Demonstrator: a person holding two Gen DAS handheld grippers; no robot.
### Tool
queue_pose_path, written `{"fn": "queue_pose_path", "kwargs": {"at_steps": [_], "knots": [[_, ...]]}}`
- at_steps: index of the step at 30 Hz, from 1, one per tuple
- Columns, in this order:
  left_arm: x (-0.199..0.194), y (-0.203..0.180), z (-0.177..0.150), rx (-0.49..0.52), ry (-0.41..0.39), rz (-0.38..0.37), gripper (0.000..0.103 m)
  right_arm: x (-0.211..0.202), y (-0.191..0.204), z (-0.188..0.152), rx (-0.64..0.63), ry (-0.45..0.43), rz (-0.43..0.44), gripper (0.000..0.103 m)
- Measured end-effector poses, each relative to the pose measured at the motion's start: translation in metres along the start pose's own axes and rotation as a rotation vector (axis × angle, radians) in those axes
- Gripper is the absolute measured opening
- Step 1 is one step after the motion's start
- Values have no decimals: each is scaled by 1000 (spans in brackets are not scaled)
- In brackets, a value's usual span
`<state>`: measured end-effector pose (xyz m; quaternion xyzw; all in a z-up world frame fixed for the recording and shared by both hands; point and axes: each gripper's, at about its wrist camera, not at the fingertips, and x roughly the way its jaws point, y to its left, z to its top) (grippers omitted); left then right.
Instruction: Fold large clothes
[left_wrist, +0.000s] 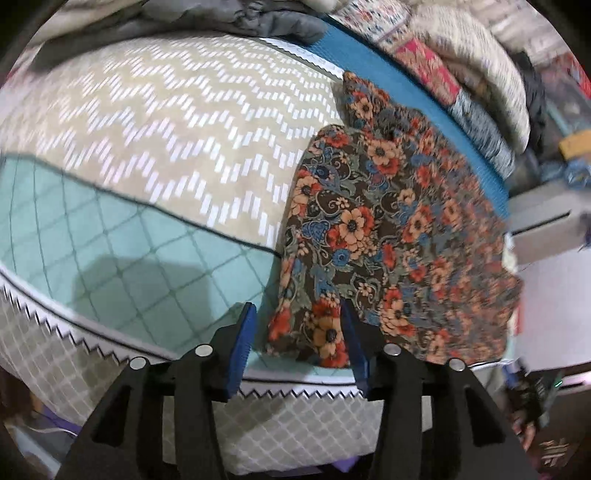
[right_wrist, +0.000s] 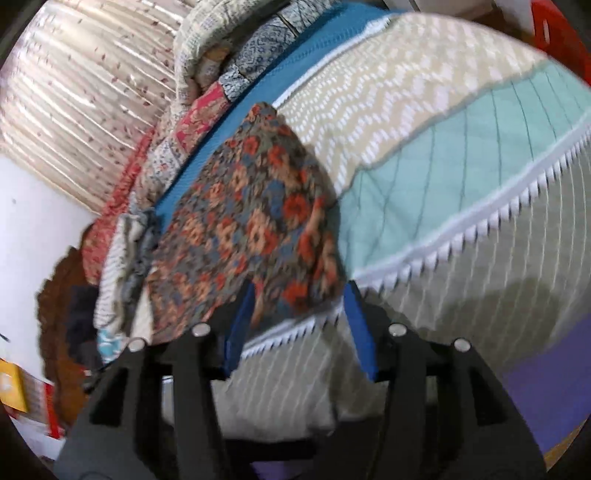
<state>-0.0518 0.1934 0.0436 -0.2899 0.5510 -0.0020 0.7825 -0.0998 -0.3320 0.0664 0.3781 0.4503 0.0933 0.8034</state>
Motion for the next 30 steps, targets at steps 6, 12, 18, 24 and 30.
{"fn": "queue_pose_path", "kwargs": {"at_steps": [6,12,18,24,30], "knots": [[-4,21,-23,-96,34,-125,13,13,4,-27,16,97,16,48],[3,24,-45,-148,75,-234,6,37,7,-46,33,132,25,48],[22,17,-38,-224,94,-316,4,42,8,-39,93,84,104,48],[43,5,-16,-253,96,-323,3,46,4,-22,153,19,144,57],[40,-3,-7,-224,56,-288,24,64,3,8,171,12,105,37]]}}
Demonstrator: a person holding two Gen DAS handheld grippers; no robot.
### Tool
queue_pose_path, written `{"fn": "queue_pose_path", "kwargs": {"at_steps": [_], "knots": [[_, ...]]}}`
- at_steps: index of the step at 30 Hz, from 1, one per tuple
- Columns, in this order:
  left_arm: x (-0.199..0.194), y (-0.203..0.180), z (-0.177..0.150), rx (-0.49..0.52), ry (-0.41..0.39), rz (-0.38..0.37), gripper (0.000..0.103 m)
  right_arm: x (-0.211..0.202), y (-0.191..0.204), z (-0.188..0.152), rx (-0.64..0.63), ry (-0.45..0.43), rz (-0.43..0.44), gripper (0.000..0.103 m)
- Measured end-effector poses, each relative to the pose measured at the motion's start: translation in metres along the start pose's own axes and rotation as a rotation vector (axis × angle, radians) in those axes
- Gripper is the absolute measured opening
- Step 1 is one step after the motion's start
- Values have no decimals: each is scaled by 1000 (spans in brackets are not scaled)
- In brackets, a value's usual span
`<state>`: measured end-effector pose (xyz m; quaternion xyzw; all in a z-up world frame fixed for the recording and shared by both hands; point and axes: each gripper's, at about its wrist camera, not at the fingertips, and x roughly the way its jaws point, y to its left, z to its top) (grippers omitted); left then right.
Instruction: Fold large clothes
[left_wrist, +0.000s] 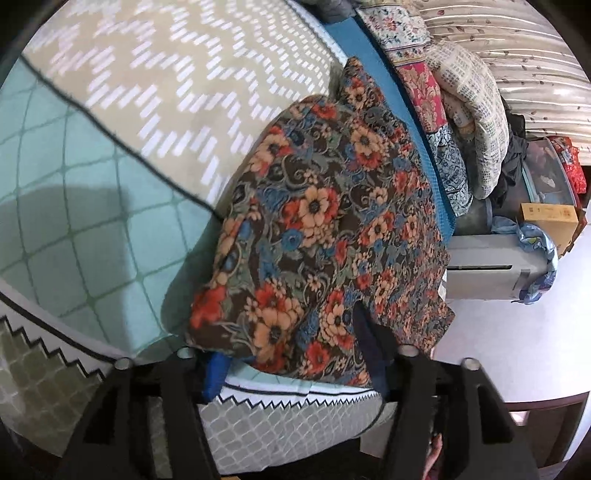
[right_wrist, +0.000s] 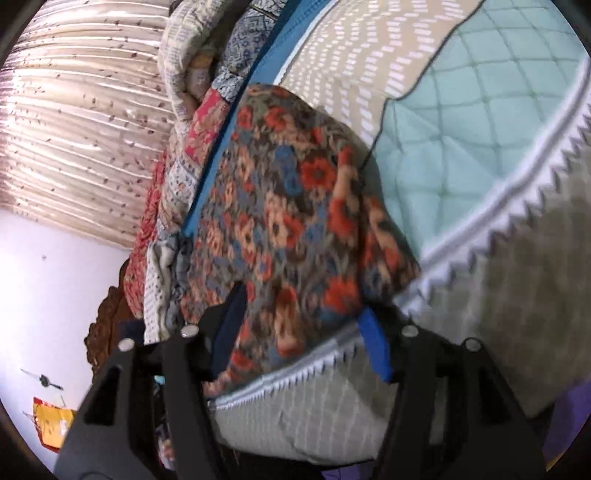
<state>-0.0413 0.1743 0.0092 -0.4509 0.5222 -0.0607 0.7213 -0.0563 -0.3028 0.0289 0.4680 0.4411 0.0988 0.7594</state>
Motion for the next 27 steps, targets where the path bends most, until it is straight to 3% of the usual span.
{"fn": "queue_pose_path", "kwargs": {"at_steps": [1,3,8,11,13,16,18,19,20,21,24,27], "knots": [[-4,-1,1,11,-11,26,40,1,2,2,-9,4,-24,14],[-14,-2,2,20,-26,18,53,-7,15,4,-37,-19,-10,11],[-65,-18,-7,87,-94,-61,55,-57,60,-11,-181,-64,24,9],[-90,-17,-19,104,-105,-97,55,-79,60,-32,-223,-60,4,9],[-99,-10,-33,122,-95,-94,55,-84,43,-50,-234,-33,-54,9],[-78,13,-53,133,-37,24,55,-66,-9,-73,-130,49,-127,11],[-56,36,-57,81,21,115,55,-55,-40,-84,-37,82,-150,15],[-52,47,-57,35,39,112,54,-58,-49,-86,3,70,-102,19],[-54,53,-57,3,39,77,54,-64,-53,-84,24,73,-104,31],[-62,57,-55,-25,35,43,54,-71,-53,-81,20,63,-126,37],[-95,54,-51,15,-22,25,54,-111,-46,-64,-69,-56,-197,40],[-137,43,-48,90,-178,110,54,-142,-21,-46,-182,-178,-234,40]]}}
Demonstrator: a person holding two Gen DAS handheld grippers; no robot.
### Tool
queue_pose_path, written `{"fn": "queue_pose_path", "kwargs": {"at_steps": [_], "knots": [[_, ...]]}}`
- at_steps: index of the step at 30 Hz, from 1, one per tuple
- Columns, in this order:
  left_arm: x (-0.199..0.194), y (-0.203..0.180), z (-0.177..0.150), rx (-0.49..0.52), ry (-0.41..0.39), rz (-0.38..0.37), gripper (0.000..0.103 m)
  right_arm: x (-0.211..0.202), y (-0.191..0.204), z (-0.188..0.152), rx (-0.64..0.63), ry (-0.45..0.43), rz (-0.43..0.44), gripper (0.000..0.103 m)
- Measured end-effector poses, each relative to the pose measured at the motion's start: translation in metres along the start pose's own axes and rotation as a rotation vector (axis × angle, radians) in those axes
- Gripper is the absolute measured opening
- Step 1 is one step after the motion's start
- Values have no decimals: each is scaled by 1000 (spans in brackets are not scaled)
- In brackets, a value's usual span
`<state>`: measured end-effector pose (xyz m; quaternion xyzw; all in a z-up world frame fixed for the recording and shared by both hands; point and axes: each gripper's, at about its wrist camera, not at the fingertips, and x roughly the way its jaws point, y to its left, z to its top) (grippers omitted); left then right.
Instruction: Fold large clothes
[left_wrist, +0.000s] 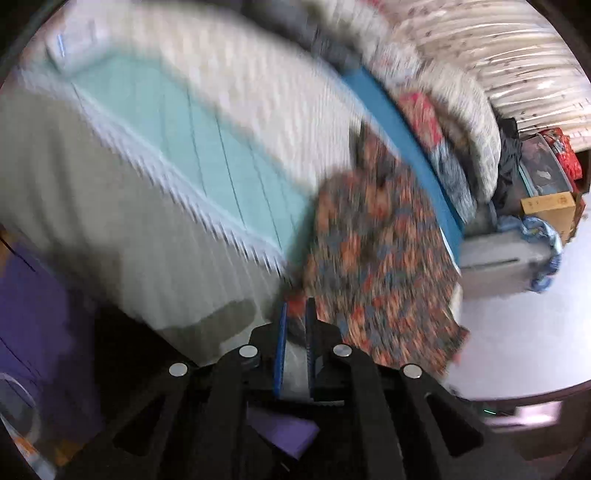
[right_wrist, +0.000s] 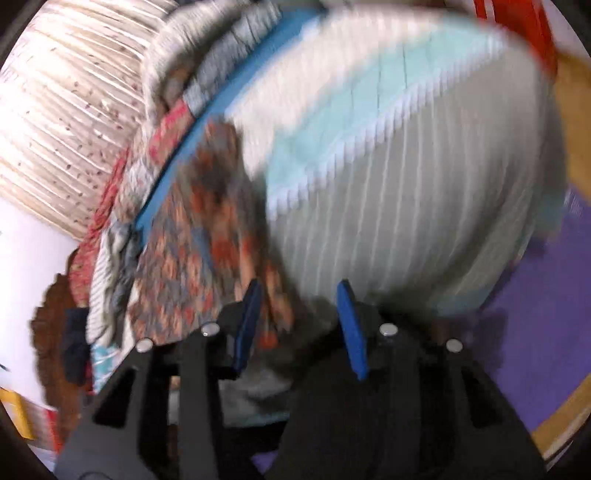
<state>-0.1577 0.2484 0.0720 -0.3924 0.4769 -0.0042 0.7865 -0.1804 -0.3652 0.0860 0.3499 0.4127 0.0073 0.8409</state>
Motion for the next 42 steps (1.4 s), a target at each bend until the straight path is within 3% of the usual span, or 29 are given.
{"fn": "queue_pose_path", "kwargs": {"at_steps": [3,7,9,12,14,15,17,18,21,24,27,29,32,34,36,39,42], "knots": [[-18,-29,18,101,-92,27,54,1,36,22,-118,-74,39,40],[7,-99,34,293,-131,31,54,39,98,39,-275,-86,114,40],[31,-129,35,356,-126,38,54,62,125,37,-344,-72,126,40],[74,-154,36,404,-66,36,54,107,149,31,-372,16,111,40],[101,-158,31,417,-30,81,54,129,141,31,-363,48,35,40],[119,-154,30,423,-2,128,54,144,124,31,-340,75,-52,39],[154,-137,31,418,66,249,54,153,99,31,-259,95,-114,31],[161,-128,32,411,92,231,54,148,85,31,-190,74,-64,30],[152,-120,30,417,62,177,54,135,74,31,-144,59,-78,30],[142,-125,28,446,58,208,54,121,77,31,-176,41,-119,30],[122,-133,20,479,-11,222,54,101,85,28,-238,-29,-156,32],[113,-138,15,504,-45,221,54,92,101,25,-286,-60,-133,36],[120,-140,6,560,-36,256,53,97,120,23,-343,-36,-109,55],[136,-135,4,564,10,271,53,119,115,20,-346,56,-133,58],[139,-126,1,573,-10,240,53,142,96,16,-310,133,-153,59],[137,-127,-4,618,-22,247,53,133,100,19,-316,111,-143,59],[125,-128,1,582,-12,237,53,109,118,41,-354,34,-128,59]]}}
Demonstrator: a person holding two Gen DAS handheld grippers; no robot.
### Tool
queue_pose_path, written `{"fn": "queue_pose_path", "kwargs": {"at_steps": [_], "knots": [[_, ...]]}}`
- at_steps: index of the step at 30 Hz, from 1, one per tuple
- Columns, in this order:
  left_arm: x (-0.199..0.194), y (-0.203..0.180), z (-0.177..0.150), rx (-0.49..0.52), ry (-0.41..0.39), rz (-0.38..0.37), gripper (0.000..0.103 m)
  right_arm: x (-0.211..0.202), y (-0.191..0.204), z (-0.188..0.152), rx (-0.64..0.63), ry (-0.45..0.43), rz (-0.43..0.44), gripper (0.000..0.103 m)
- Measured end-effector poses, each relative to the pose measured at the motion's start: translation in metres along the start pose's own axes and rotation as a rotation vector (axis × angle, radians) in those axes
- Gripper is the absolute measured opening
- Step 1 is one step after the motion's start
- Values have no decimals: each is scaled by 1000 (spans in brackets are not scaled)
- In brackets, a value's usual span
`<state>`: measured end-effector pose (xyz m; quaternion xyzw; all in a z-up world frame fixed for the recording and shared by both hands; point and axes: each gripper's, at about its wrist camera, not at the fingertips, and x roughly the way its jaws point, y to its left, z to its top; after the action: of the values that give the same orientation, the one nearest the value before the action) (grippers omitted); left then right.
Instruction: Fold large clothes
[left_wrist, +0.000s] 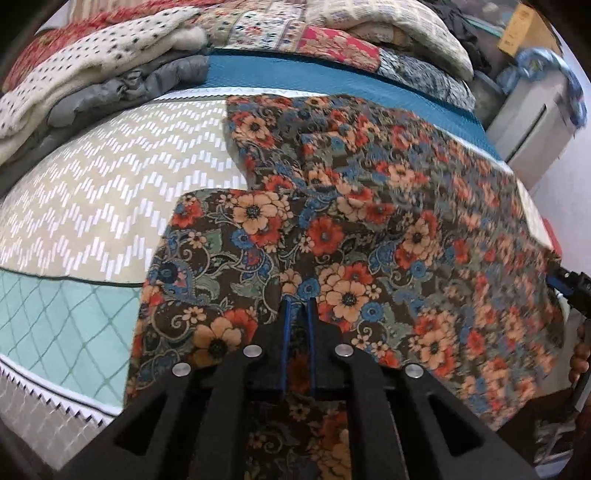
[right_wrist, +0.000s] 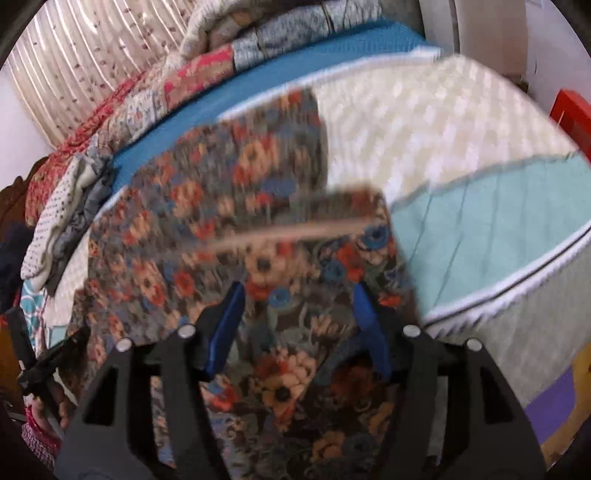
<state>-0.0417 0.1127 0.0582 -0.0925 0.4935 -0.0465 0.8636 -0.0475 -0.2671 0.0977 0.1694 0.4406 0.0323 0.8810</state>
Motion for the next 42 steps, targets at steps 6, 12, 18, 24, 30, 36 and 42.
{"fn": "queue_pose_path", "kwargs": {"at_steps": [6,12,18,24,30,36,42], "knots": [[12,7,6,-16,-16,-1,53,1,59,81,-190,-29,124,58],[14,-18,-24,207,-181,135,53,105,134,161,-292,86,160,68],[14,-27,-29,251,-199,201,53,214,159,198,-290,218,65,70],[15,-21,-23,225,-182,168,53,248,165,185,-379,284,31,45],[14,-10,-15,173,-140,82,53,161,161,189,-372,143,211,13],[-12,15,6,5,-64,-8,53,52,175,128,-512,23,352,13],[-79,60,-3,-146,-180,-36,53,-14,154,6,-574,34,363,13]]}}
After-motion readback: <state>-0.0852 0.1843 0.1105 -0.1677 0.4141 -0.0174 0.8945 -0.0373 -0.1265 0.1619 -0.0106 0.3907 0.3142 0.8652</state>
